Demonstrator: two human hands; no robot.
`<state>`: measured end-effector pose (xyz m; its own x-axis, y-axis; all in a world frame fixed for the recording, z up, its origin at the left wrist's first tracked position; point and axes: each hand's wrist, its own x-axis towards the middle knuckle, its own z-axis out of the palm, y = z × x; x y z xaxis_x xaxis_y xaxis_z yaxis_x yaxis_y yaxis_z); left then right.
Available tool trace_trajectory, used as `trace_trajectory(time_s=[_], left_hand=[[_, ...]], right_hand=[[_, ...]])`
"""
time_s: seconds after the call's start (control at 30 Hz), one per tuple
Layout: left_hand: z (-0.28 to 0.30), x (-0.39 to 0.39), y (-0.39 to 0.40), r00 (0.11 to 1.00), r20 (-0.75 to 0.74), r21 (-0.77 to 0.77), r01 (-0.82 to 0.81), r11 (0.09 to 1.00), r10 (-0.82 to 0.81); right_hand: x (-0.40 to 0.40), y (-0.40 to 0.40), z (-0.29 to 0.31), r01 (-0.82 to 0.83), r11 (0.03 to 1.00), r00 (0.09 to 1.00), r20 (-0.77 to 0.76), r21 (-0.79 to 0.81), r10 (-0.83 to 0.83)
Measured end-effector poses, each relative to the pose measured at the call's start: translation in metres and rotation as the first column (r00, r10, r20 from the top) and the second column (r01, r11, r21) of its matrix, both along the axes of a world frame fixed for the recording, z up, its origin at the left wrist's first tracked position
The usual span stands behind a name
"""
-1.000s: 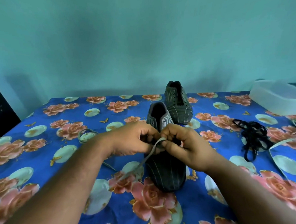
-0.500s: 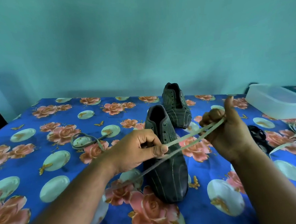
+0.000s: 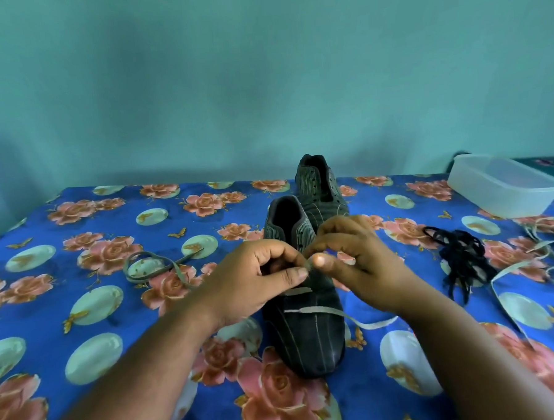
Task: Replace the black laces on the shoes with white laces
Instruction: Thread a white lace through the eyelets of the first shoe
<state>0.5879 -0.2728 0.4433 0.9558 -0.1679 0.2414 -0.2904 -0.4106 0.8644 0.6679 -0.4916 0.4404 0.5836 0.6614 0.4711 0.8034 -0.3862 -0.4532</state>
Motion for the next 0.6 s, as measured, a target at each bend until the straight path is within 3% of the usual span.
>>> trace_trajectory(time_s=[0.17, 0.3, 0.47, 0.53, 0.6], left_hand=[[-0.001, 0.001, 0.002, 0.999, 0.037, 0.021, -0.001, 1.000, 0.000], [0.001, 0.002, 0.009, 0.998, 0.034, 0.027, -0.062, 0.998, 0.061], [0.007, 0.000, 0.015, 1.000, -0.012, -0.032, -0.001, 0.999, 0.001], [0.010, -0.001, 0.013, 1.000, -0.001, -0.138, 0.025, 0.990, -0.026], [0.011, -0.002, 0.010, 0.998, 0.053, -0.170, 0.026, 0.985, -0.018]], right_hand=[[0.001, 0.001, 0.001, -0.128, 0.985, 0.969, -0.195, 0.115, 0.149], [0.005, -0.024, 0.013, -0.087, 0.949, 0.818, -0.522, 0.302, 0.241], [0.019, -0.037, 0.019, 0.066, 0.787, 0.755, -0.546, 0.614, 0.363], [0.015, -0.032, 0.017, 0.052, 0.778, 0.763, -0.528, 0.626, 0.373], [0.004, -0.020, 0.016, 0.017, 0.839, 0.785, -0.527, 0.544, 0.325]])
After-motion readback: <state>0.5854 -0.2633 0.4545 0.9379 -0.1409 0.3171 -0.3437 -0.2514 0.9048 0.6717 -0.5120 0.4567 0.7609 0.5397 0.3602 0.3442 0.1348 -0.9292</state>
